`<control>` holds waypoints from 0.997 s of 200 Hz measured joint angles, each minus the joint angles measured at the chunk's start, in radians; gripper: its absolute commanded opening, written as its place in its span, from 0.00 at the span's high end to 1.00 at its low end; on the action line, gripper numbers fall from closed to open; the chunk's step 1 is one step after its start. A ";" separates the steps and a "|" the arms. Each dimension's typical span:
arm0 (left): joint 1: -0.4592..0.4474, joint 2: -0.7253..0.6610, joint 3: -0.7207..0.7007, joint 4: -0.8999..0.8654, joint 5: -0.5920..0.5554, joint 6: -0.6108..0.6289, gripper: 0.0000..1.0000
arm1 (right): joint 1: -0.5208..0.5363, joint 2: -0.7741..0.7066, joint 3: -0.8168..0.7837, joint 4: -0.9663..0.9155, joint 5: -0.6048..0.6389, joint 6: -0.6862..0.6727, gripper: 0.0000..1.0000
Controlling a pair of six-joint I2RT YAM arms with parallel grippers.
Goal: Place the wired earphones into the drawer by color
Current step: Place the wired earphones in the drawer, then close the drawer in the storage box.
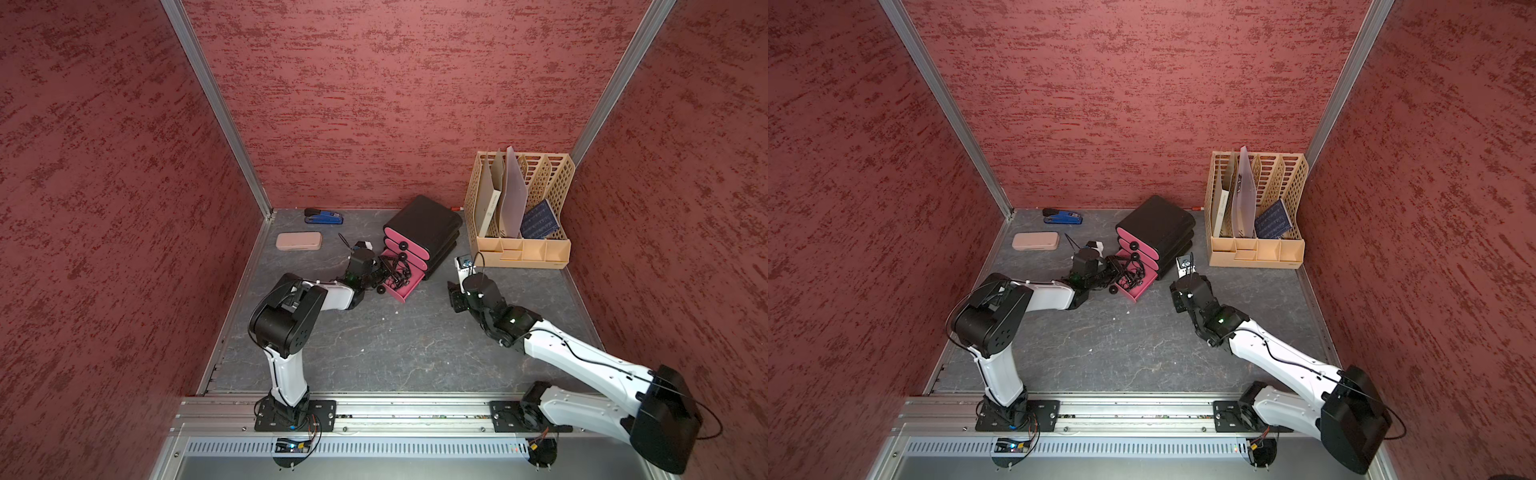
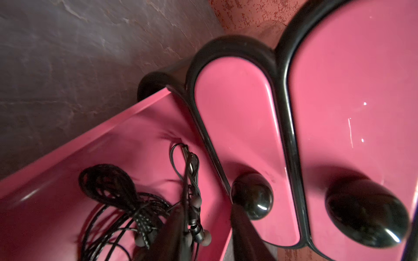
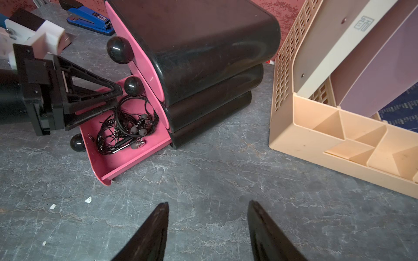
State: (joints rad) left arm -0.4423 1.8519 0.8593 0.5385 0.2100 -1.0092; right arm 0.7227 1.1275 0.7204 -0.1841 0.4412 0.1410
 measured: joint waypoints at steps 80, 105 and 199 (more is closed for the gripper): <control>0.019 -0.201 -0.082 -0.060 0.002 0.076 0.26 | 0.000 0.000 0.000 0.000 0.000 0.000 0.40; 0.021 -0.283 -0.127 -0.099 0.002 0.138 0.13 | 0.000 0.000 0.000 0.000 -0.002 0.000 0.40; 0.047 -0.498 -0.378 -0.152 0.068 0.383 0.00 | 0.000 0.000 0.000 0.000 -0.011 0.000 0.40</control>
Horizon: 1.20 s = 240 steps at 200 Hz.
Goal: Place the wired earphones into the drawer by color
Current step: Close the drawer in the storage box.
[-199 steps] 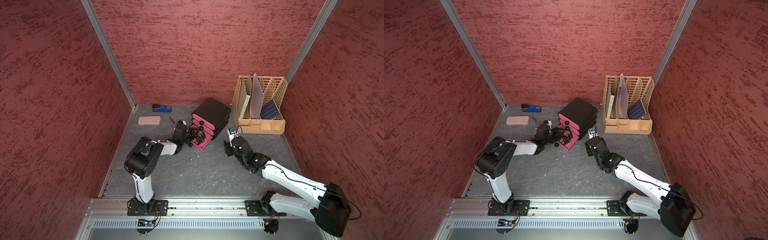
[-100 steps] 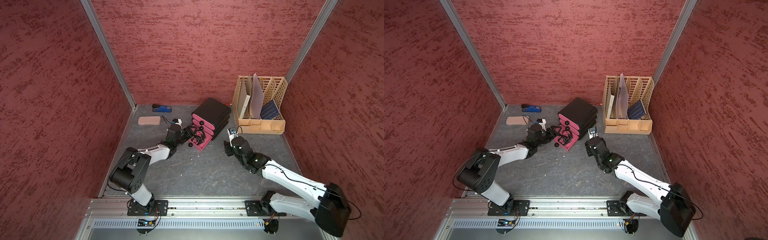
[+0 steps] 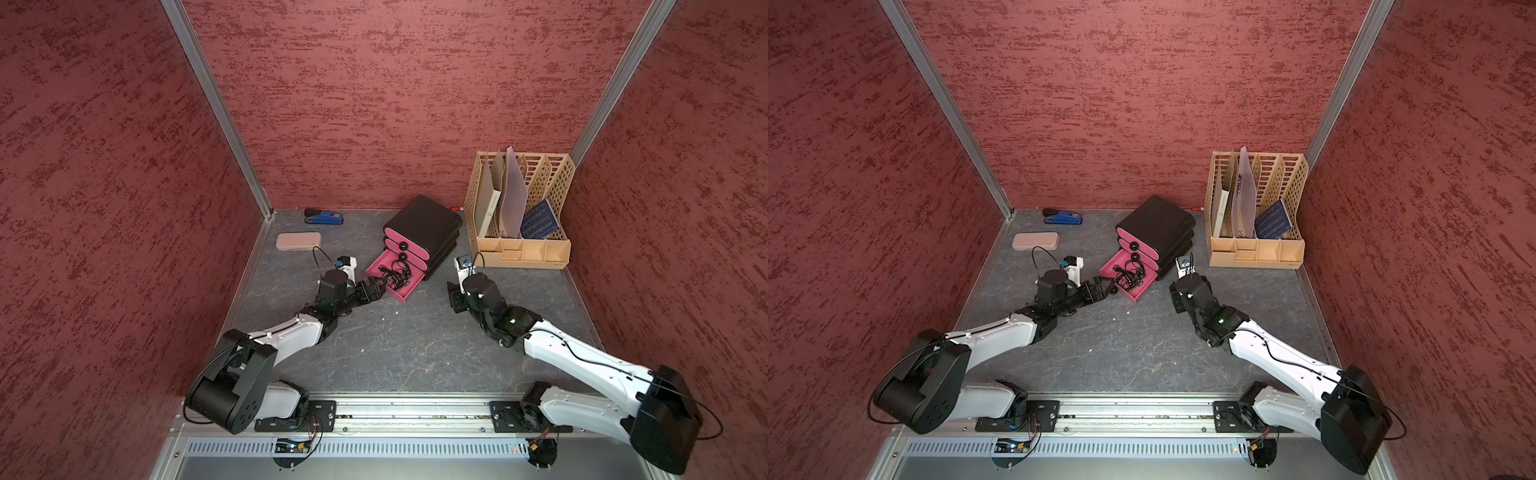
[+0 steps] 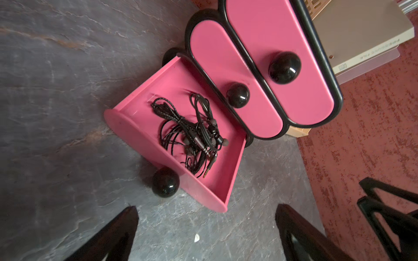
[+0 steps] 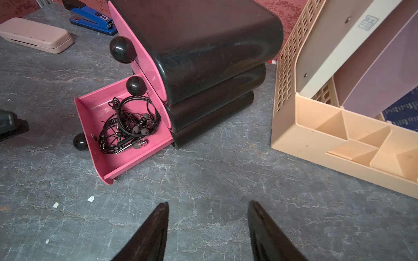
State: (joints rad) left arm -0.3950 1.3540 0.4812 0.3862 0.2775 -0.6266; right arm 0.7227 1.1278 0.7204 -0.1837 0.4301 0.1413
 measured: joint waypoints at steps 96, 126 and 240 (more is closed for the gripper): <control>0.066 0.178 -0.055 0.158 0.089 0.042 0.22 | 0.000 0.000 0.000 0.000 0.000 0.000 0.40; 0.077 0.262 -0.055 0.217 0.126 0.030 0.33 | 0.000 0.000 0.000 0.000 0.000 0.000 0.40; 0.082 0.455 0.018 0.394 0.225 -0.011 0.55 | 0.000 0.007 0.000 0.001 0.000 0.000 0.40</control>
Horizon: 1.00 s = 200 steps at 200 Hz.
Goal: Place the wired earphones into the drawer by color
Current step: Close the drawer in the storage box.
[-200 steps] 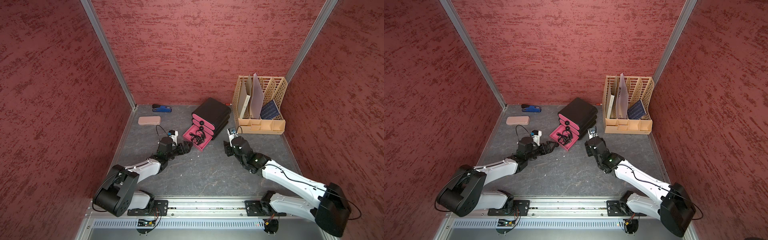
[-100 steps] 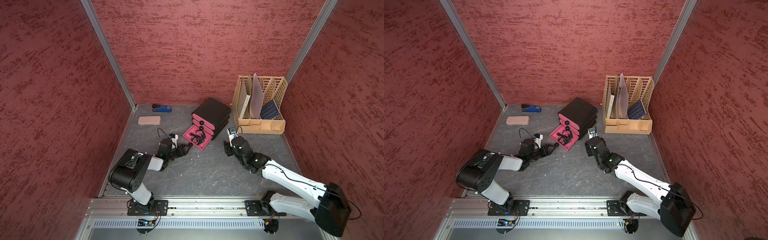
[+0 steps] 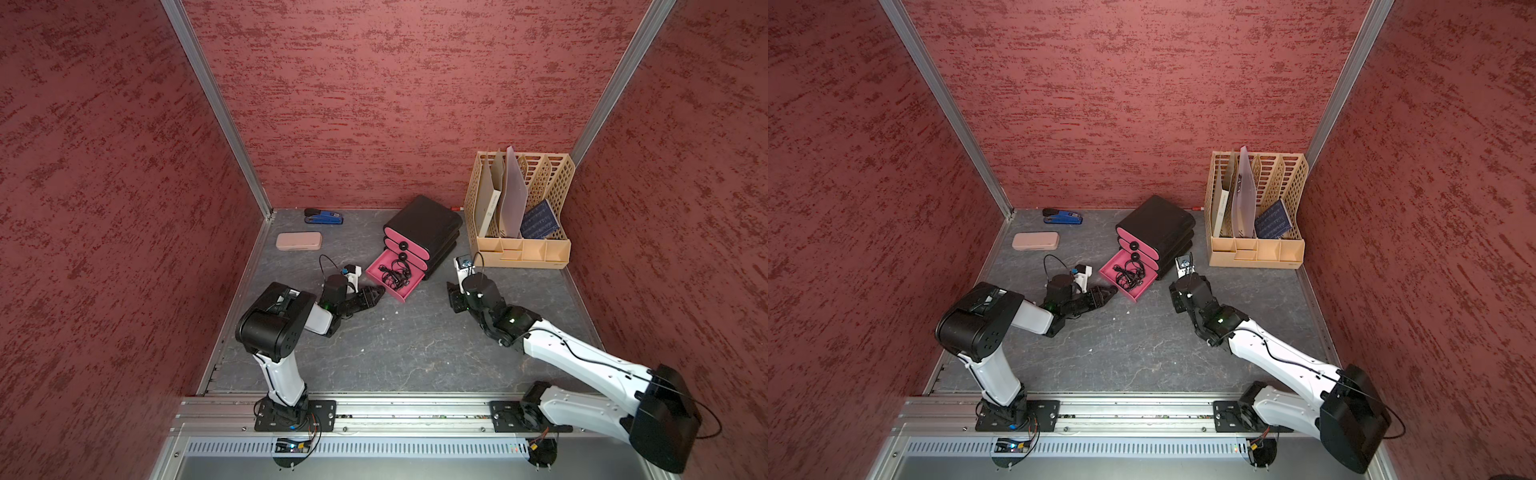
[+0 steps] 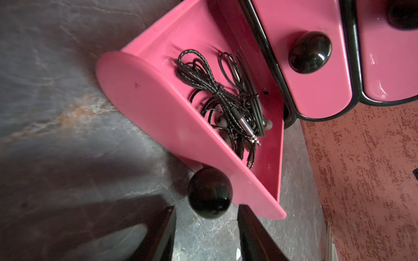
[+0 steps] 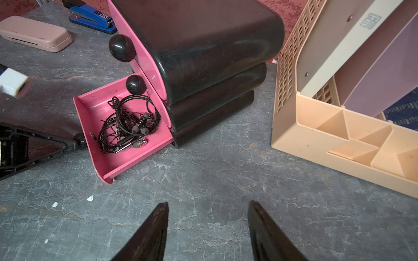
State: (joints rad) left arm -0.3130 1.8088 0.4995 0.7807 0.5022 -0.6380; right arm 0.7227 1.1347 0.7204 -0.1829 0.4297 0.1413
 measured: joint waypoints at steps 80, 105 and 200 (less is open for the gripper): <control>0.001 0.066 0.040 0.058 0.034 -0.028 0.70 | 0.000 0.007 0.000 0.000 0.000 0.000 0.40; 0.001 0.068 0.044 0.063 0.042 -0.035 0.70 | 0.000 0.009 0.000 0.001 0.000 0.000 0.40; 0.000 0.067 0.093 0.039 0.041 -0.046 0.70 | 0.000 0.009 0.000 0.001 0.000 0.000 0.40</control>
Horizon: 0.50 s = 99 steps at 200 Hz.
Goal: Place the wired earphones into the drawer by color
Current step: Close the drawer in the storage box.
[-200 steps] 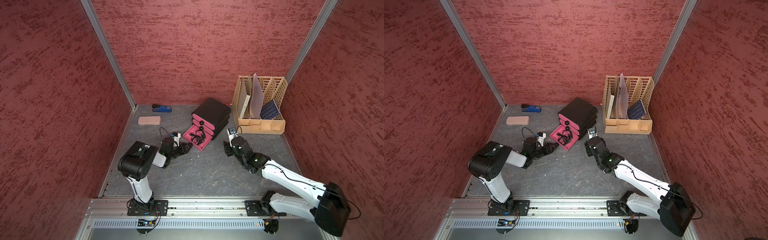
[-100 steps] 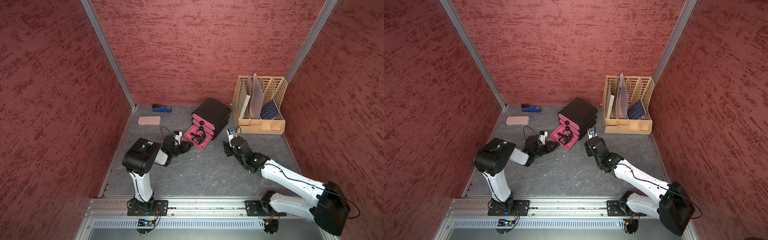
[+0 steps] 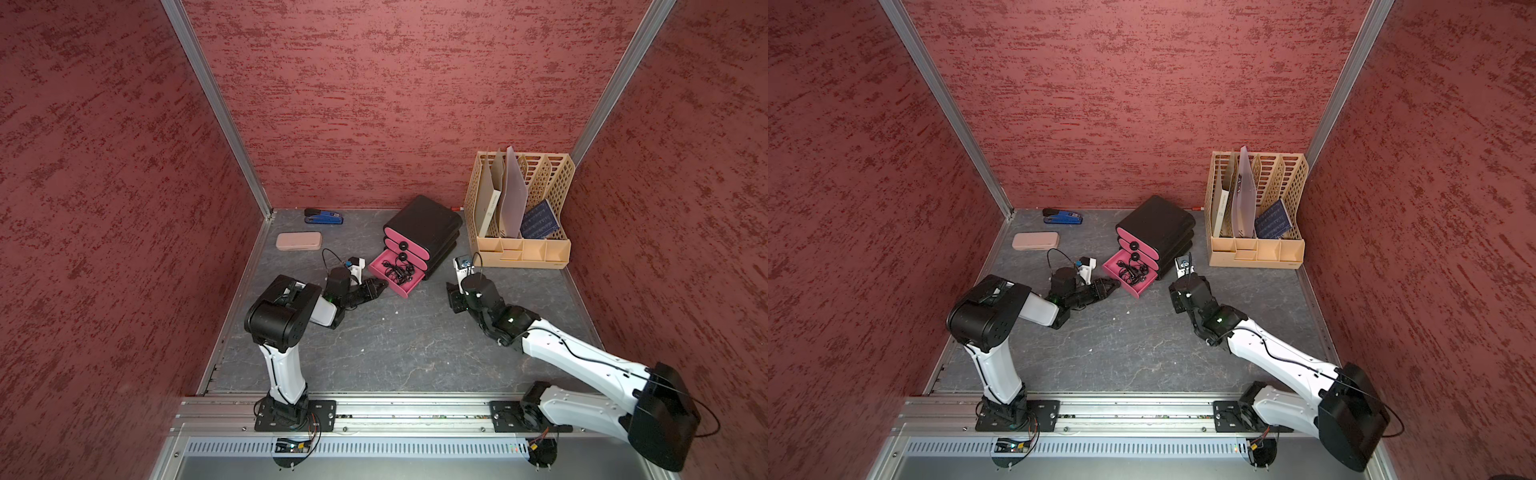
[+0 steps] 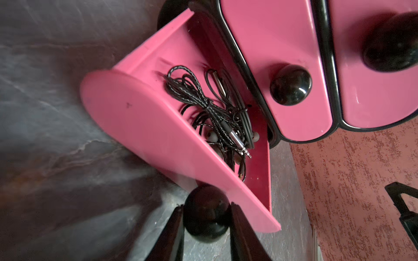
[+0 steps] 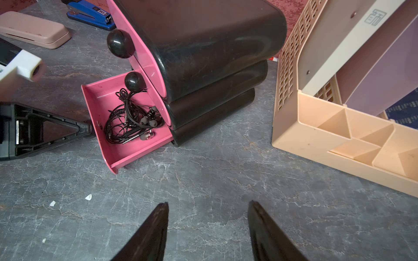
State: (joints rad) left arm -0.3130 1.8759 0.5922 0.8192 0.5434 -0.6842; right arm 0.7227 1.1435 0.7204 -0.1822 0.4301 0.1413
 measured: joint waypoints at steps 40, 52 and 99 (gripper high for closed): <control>-0.005 0.002 0.035 -0.047 -0.002 0.000 0.70 | 0.000 0.000 0.000 0.000 0.000 0.000 0.40; -0.008 0.006 0.048 -0.058 -0.003 0.000 0.70 | 0.000 0.000 0.000 0.000 0.000 0.000 0.40; -0.027 0.035 0.107 -0.093 -0.011 0.000 0.69 | 0.000 0.000 0.000 0.000 0.000 0.000 0.40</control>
State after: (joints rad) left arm -0.3397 1.9114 0.6994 0.7265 0.5323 -0.6846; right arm 0.7227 1.1435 0.7204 -0.1822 0.4301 0.1413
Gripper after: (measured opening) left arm 0.329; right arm 0.602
